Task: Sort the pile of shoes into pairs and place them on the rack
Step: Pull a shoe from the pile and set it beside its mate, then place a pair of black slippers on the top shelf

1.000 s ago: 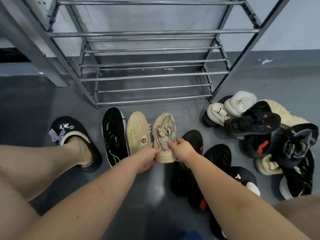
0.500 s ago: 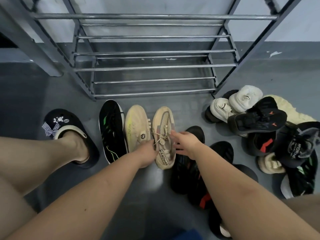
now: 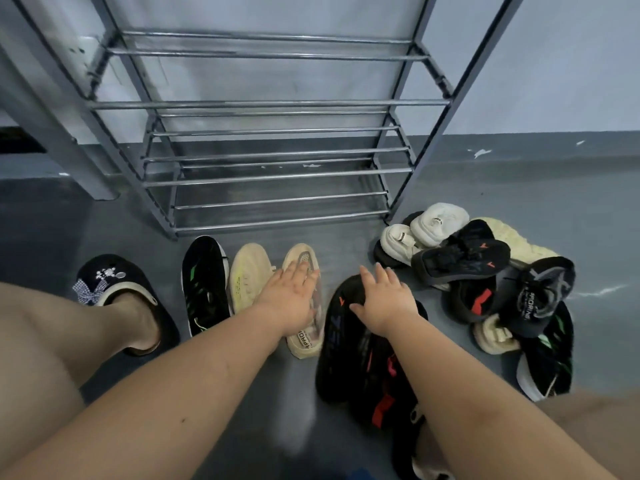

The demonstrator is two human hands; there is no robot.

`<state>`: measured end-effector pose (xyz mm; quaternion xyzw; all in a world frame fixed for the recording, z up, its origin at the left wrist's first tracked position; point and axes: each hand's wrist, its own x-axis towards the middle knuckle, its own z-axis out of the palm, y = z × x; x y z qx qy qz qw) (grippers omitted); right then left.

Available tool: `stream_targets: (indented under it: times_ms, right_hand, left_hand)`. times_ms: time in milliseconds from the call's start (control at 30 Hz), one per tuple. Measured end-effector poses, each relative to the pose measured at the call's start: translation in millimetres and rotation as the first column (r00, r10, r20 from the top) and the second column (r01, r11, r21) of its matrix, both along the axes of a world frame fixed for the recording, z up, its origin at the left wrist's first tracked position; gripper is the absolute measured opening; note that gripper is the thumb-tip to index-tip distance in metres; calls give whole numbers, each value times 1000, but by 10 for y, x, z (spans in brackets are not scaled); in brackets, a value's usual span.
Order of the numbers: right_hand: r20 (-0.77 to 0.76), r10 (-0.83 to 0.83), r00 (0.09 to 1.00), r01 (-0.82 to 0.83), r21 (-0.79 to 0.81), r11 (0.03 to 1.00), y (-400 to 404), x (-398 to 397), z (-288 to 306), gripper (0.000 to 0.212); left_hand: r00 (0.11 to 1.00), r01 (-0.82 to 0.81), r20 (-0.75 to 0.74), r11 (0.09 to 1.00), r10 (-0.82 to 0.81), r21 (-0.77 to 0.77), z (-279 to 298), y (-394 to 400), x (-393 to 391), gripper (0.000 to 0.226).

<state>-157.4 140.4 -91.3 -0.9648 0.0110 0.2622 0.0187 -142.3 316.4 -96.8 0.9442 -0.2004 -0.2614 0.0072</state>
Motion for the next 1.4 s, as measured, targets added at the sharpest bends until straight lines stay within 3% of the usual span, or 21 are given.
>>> stream_targets:
  times_ms: [533, 800, 967, 1200, 1400]
  right_hand:
    - [139, -29, 990, 57, -201, 978, -1474, 427, 454, 74]
    - [32, -248, 968, 250, -169, 953, -2042, 325, -83, 75]
    - [-4, -254, 967, 253, -79, 964, -2016, 445, -334, 75]
    - [-30, -315, 949, 316, 47, 948, -2000, 543, -602, 75]
    - [-27, -487, 873, 481, 216, 850, -1970, 666, -720, 63]
  left_hand:
    - [966, 239, 81, 968, -245, 73, 298, -1003, 609, 69]
    - [951, 299, 55, 952, -303, 69, 43, -1552, 883, 69]
    - [944, 330, -4, 943, -330, 42, -183, -1843, 970, 68]
    - [968, 167, -168, 979, -185, -118, -478, -2156, 992, 69]
    - [958, -24, -282, 968, -49, -251, -684, -2336, 1113, 62]
